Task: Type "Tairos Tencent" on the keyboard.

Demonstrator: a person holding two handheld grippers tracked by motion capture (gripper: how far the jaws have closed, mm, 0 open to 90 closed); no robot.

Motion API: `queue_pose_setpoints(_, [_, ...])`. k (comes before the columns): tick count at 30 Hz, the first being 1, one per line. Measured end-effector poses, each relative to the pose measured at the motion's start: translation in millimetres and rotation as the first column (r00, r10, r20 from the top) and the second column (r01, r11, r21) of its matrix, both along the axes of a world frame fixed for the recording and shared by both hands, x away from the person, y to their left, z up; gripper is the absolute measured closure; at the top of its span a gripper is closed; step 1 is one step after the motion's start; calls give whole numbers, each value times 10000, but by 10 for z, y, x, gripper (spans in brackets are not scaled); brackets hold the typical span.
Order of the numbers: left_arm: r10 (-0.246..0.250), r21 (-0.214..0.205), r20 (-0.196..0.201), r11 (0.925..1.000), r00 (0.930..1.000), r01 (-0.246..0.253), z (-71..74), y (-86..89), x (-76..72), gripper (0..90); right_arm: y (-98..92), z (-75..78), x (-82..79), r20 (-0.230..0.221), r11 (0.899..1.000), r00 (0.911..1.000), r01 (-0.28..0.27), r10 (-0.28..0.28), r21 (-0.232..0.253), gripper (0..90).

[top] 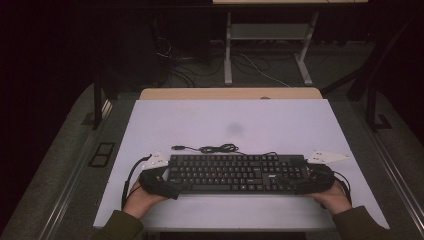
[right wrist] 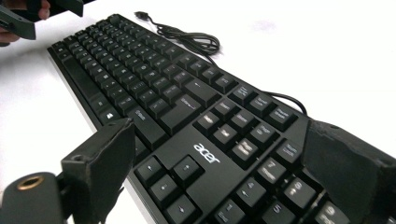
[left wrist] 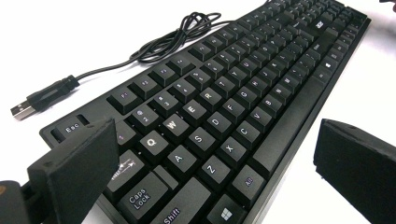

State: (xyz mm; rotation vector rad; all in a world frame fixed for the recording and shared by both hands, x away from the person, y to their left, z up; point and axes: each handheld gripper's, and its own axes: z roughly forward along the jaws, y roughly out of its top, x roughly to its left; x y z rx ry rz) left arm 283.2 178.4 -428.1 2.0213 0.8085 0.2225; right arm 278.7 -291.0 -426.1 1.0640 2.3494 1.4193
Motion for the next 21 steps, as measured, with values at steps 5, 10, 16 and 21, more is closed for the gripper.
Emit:
queue_pose_setpoints(5, [-38, -2, 43, 10000, 10000, 38, 3, -10, -7, 0, 57, 17, 21, 9, 9999, 9999, -100, 100, 42, 98])
queue_pose_setpoints(10, [-61, -23, 29, 10000, 10000, 62, 6, -25, -5, 0, 94, 36, 54, 30, 9996, 9997, -222, 222, 184, 98])
queue_pose_setpoints(16, [-93, -17, -24, 10000, 10000, 93, 1, -36, -2, 0, 145, 49, 74, 62, 9992, 9995, -308, 307, 246, 98])
queue_pose_setpoints(21, [-127, -24, -30, 9999, 9999, 127, 1, -40, -1, 0, 200, 59, 92, 76, 9985, 9992, -384, 381, 385, 98])
